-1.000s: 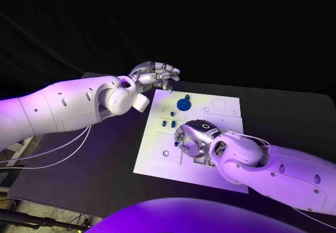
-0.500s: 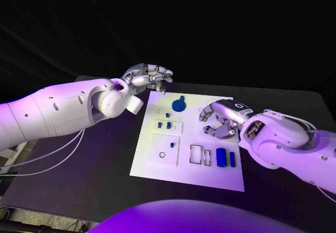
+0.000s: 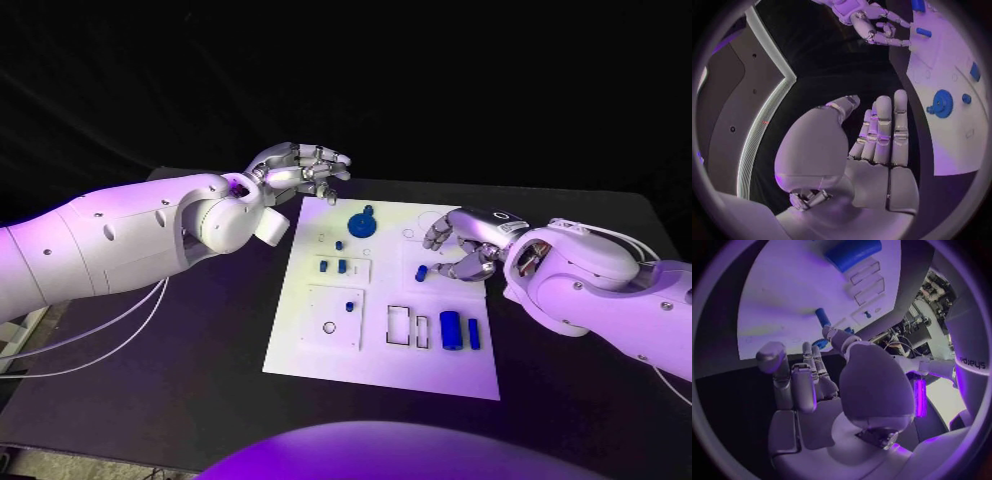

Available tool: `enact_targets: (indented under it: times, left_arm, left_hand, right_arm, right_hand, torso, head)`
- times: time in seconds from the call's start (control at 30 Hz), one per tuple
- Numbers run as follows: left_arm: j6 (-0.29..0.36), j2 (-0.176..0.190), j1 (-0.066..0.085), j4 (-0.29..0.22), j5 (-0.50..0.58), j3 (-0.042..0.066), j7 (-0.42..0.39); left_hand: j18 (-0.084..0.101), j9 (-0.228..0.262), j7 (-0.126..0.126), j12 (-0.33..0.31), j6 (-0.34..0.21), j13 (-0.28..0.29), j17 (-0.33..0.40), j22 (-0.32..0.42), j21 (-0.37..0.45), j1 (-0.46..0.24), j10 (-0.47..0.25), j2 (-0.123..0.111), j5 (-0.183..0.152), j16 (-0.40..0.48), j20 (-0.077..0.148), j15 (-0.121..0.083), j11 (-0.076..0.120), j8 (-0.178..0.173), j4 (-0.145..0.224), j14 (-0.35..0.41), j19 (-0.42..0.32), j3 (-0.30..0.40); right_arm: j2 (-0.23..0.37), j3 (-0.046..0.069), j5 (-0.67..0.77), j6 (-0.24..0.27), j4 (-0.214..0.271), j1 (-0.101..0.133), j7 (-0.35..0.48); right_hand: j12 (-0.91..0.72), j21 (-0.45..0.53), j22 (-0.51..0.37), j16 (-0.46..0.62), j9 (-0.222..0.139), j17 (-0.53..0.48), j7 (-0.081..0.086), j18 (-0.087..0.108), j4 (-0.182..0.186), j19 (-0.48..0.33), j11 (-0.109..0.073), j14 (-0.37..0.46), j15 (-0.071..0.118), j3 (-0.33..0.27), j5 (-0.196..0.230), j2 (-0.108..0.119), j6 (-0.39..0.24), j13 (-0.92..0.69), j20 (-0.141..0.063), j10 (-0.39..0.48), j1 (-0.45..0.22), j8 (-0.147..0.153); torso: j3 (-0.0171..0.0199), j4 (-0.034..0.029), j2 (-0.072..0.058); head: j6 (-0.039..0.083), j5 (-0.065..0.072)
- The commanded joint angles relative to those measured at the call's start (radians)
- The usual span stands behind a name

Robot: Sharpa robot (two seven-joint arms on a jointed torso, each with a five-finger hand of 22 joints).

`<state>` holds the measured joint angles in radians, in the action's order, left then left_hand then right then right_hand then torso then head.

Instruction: Assemble the parts on the task board

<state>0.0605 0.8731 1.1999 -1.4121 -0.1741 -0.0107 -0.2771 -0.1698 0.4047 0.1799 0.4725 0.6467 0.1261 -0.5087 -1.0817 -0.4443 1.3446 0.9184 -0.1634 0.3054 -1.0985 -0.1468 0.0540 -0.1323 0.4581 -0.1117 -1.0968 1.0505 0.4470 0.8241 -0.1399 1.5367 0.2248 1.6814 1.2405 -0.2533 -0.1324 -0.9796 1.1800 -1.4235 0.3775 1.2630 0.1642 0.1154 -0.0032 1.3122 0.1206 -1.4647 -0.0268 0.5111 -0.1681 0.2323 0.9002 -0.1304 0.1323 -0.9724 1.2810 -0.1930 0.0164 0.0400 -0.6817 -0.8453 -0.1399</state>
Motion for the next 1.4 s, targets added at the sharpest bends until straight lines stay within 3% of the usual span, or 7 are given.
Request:
enact_targets:
  times: [0.03,0.3,0.6,1.1,1.4]
  left_arm:
    - [-0.021,-0.001,0.001,0.0,-0.004,0.0,-0.007]
    - [-0.019,0.001,0.001,0.0,-0.004,0.0,-0.006]
    - [-0.021,0.001,0.001,0.001,-0.004,0.0,-0.006]
    - [-0.026,0.003,0.001,0.0,-0.005,0.0,-0.001]
    - [-0.028,0.005,0.001,-0.001,-0.005,0.0,0.001]
  left_hand:
    - [-0.007,0.001,0.024,0.004,-0.009,-0.002,0.002,0.001,0.005,-0.009,-0.01,-0.001,0.002,-0.002,-0.006,0.0,0.0,0.005,0.005,0.007,0.002,0.002]
    - [-0.007,0.002,0.024,0.004,-0.01,-0.002,0.002,0.001,0.005,-0.009,-0.011,0.0,0.001,-0.002,-0.006,0.0,0.0,0.007,0.006,0.007,0.003,0.002]
    - [-0.007,0.002,0.024,0.004,-0.01,-0.002,0.002,0.001,0.005,-0.009,-0.011,0.0,0.001,-0.002,-0.006,0.0,0.0,0.007,0.006,0.007,0.003,0.002]
    - [-0.007,0.003,0.024,0.006,-0.013,-0.002,0.002,0.001,0.006,-0.009,-0.012,0.002,0.001,-0.003,-0.007,0.001,0.0,0.011,0.007,0.007,0.003,0.003]
    - [-0.007,0.003,0.024,0.006,-0.013,-0.002,0.002,0.001,0.006,-0.009,-0.012,0.002,0.001,-0.003,-0.007,0.001,0.0,0.011,0.007,0.007,0.003,0.003]
  right_arm:
    - [-0.01,-0.002,0.004,-0.06,-0.011,-0.007,0.01]
    - [-0.031,-0.006,0.015,-0.071,-0.027,-0.024,0.015]
    - [-0.05,-0.007,0.012,-0.043,-0.034,-0.03,0.023]
    - [-0.063,-0.007,0.011,-0.053,-0.048,-0.04,0.012]
    - [-0.066,-0.008,0.043,-0.033,-0.053,-0.042,0.005]
  right_hand:
    - [0.004,0.007,-0.003,0.003,-0.003,-0.002,-0.003,0.015,-0.001,-0.008,-0.001,-0.03,-0.007,-0.007,0.003,-0.002,-0.006,0.002,0.002,0.004,0.014,0.004]
    - [-0.006,0.004,0.0,0.002,-0.008,0.002,0.001,0.014,0.002,-0.003,-0.004,-0.032,-0.004,-0.003,-0.007,-0.012,0.007,0.005,0.0,-0.013,0.024,0.002]
    - [-0.021,-0.027,0.02,-0.005,-0.016,0.015,0.0,0.007,0.014,0.02,-0.011,-0.038,0.002,0.026,-0.008,-0.019,0.031,0.006,-0.006,-0.055,0.017,-0.003]
    - [-0.026,-0.053,0.04,-0.015,-0.012,0.03,-0.004,0.002,0.032,0.038,-0.018,-0.044,0.008,0.086,0.02,-0.029,0.083,0.007,-0.012,-0.105,0.008,-0.027]
    - [-0.022,-0.067,0.053,-0.02,-0.005,0.039,-0.008,-0.001,0.014,0.044,-0.023,-0.046,0.013,0.147,0.05,-0.041,0.096,0.008,-0.017,-0.129,0.037,-0.037]
  torso:
    - [-0.0012,-0.0004,-0.001]
    - [-0.0026,-0.0004,-0.001]
    - [-0.0022,0.0002,0.0]
    - [-0.0021,0.0,0.0]
    - [-0.0015,0.0008,0.0]
  head:
    - [0.0,0.0]
    - [0.0,0.004]
    - [0.002,0.008]
    - [0.003,0.006]
    - [0.001,0.004]
